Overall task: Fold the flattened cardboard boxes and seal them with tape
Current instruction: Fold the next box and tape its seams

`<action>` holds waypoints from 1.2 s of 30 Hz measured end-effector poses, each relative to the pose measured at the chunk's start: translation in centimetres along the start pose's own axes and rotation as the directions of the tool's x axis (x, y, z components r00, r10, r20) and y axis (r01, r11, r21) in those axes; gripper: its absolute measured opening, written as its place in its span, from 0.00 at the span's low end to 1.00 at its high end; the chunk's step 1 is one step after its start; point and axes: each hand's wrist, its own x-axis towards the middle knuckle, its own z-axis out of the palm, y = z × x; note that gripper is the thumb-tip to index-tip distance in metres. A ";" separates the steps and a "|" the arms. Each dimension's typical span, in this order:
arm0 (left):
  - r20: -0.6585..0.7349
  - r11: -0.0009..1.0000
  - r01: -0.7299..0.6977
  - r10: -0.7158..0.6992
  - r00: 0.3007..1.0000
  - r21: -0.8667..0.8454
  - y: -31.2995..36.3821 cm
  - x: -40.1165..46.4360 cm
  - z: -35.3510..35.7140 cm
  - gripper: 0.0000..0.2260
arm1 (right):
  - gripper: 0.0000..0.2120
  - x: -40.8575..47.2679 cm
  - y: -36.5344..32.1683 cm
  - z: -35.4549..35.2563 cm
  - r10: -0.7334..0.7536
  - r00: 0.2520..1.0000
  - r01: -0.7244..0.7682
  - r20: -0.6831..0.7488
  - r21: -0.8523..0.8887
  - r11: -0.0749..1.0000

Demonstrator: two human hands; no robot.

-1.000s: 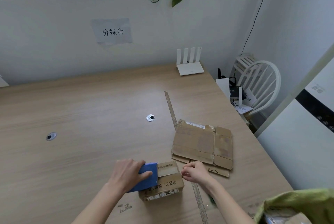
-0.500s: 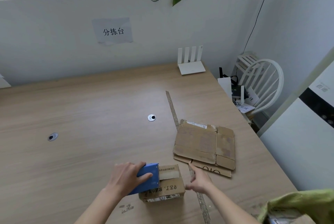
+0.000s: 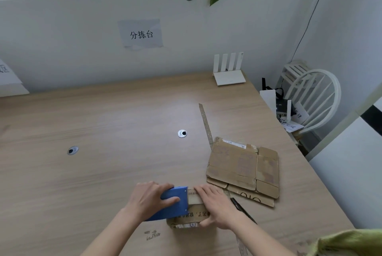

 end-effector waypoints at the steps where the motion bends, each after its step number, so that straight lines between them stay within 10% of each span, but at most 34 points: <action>1: 0.023 1.000 0.006 -0.006 1.000 0.011 -0.8 -0.7 -0.2 0.37 | 0.52 -0.1 0.5 0.0 -0.001 1.000 0.001 0.003 -0.011 1.000; 20: 0.117 0.965 0.252 -0.242 0.963 -0.076 -4.1 -2.6 4.5 0.26 | 0.53 -0.1 1.6 0.5 -0.048 0.999 0.050 0.019 -0.112 0.992; 27: 0.092 0.963 0.248 -0.239 0.967 -0.107 -3.8 -2.2 5.3 0.30 | 0.38 4.0 -6.5 2.1 0.244 0.957 -0.207 -0.154 0.225 0.952; 36: 0.105 0.957 0.252 -0.239 0.965 -0.144 -5.6 -4.2 5.0 0.26 | 0.24 5.4 -6.6 5.1 0.297 0.924 -0.289 -0.241 0.069 0.955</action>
